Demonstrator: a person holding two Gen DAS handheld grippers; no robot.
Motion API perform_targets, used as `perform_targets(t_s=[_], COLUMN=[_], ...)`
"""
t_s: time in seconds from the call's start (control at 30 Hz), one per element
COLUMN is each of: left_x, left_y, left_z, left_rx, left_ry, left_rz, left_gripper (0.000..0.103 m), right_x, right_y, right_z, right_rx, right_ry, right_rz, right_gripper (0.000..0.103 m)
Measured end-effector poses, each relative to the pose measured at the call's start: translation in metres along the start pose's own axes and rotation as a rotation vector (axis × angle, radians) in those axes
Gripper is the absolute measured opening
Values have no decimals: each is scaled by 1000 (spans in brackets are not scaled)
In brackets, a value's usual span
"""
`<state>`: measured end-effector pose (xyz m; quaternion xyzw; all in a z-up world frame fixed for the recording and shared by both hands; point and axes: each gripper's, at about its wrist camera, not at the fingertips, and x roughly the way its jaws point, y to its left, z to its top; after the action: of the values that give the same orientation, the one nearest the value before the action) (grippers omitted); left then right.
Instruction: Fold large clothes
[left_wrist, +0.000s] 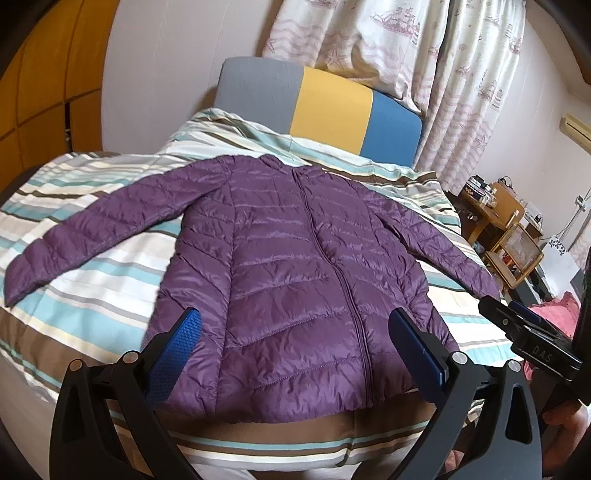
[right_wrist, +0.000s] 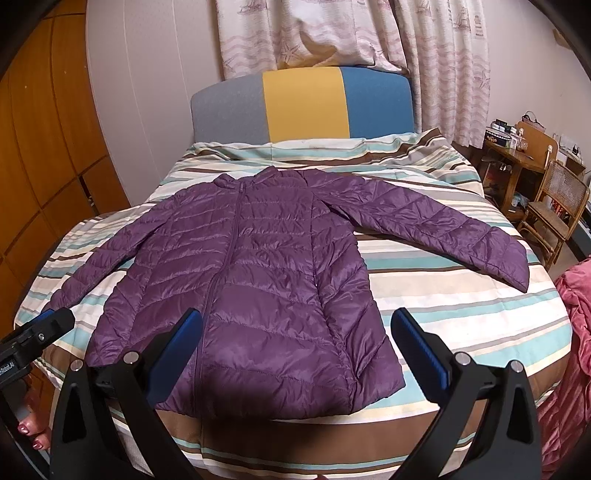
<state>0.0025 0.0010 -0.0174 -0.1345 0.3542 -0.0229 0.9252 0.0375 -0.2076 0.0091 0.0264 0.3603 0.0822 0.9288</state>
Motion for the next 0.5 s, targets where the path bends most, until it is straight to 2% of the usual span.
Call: perform_targets(t_s=[0.27,0.5], left_x=[14,33], left_y=[7,13], left_z=[3,6], left_rx=[-24,-25], left_ry=[43,67], left_rz=[-7,22], left_gripper=[100,100], right_x=[14,35], right_y=[0,-15], right_z=[-1,-2], right_rx=[-35,23], right_ry=[-1,32], right_rz=[1,24], right_gripper=[101,101])
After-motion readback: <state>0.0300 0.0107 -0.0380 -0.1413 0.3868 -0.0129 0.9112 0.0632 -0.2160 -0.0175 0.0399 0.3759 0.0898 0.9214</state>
